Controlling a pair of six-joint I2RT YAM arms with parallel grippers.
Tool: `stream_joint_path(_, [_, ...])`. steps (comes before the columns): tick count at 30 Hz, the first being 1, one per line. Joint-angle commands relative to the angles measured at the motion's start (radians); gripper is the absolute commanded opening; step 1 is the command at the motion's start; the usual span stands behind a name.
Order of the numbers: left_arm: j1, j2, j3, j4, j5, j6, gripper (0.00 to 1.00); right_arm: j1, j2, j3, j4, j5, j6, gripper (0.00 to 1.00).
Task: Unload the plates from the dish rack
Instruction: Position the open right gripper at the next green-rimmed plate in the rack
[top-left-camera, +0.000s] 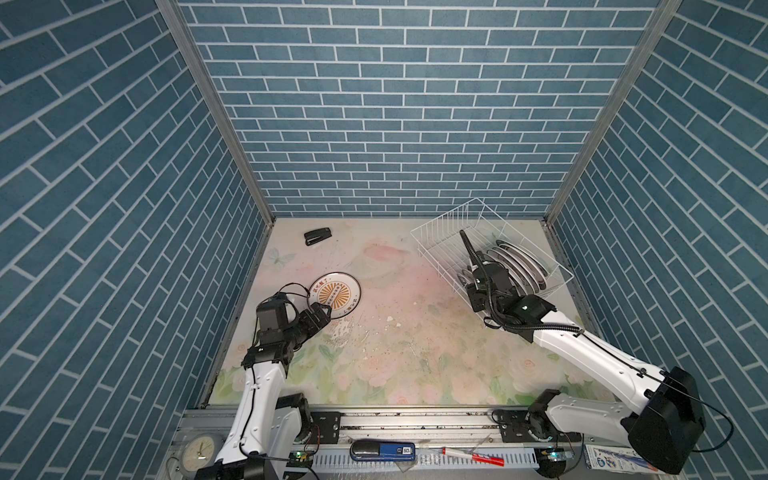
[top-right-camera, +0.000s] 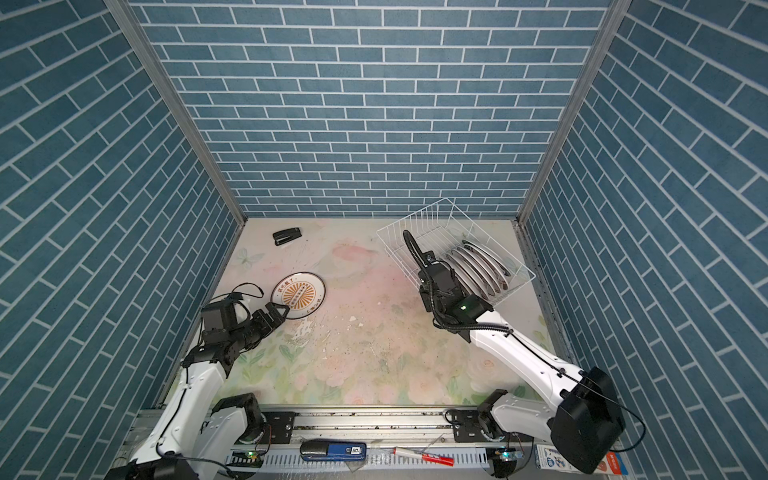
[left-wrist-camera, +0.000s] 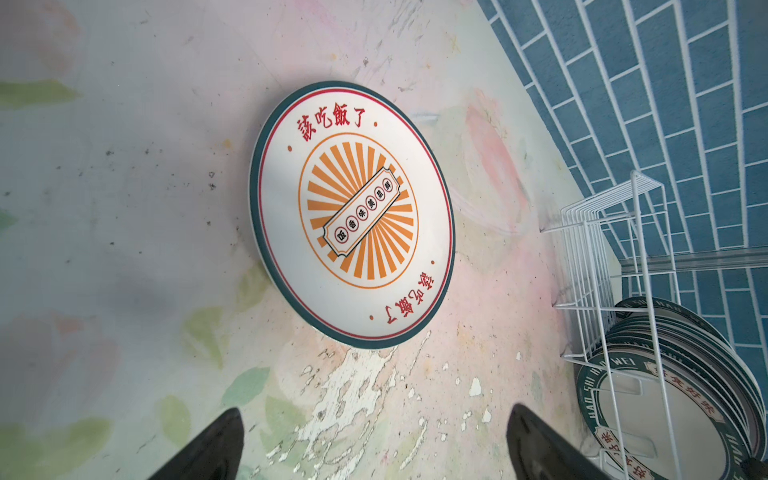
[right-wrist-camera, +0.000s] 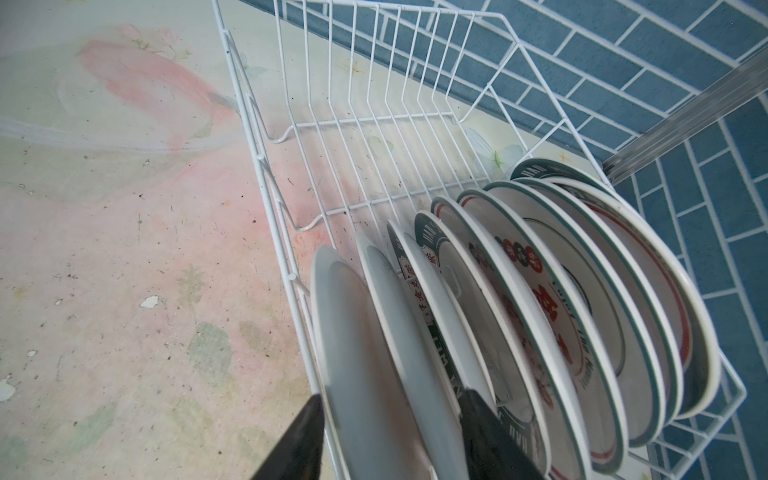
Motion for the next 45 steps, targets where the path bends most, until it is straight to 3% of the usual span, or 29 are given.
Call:
stream_joint_path(1, [-0.006, 0.008, -0.007, 0.018, 0.008, 0.012, 0.99, 0.005, 0.023, 0.043, -0.018, -0.016, -0.013, 0.52])
stream_joint_path(13, [-0.015, 0.021, -0.009, 0.038, 0.01, 0.013, 0.99, 0.009, 0.077, 0.032, -0.025, 0.018, 0.01, 0.34])
stream_joint_path(25, [-0.018, 0.019, -0.012, 0.041, -0.003, 0.016, 0.99, 0.016, 0.002, 0.052, -0.043, 0.027, 0.0, 0.51])
stream_joint_path(34, [-0.019, 0.042, -0.02, 0.065, -0.004, 0.012, 0.99, 0.084, -0.021, 0.073, -0.057, 0.055, -0.001, 0.51])
stream_joint_path(45, [-0.019, 0.046, -0.023, 0.065, -0.001, 0.017, 0.99, 0.092, 0.072, 0.071, -0.064, 0.087, 0.022, 0.47])
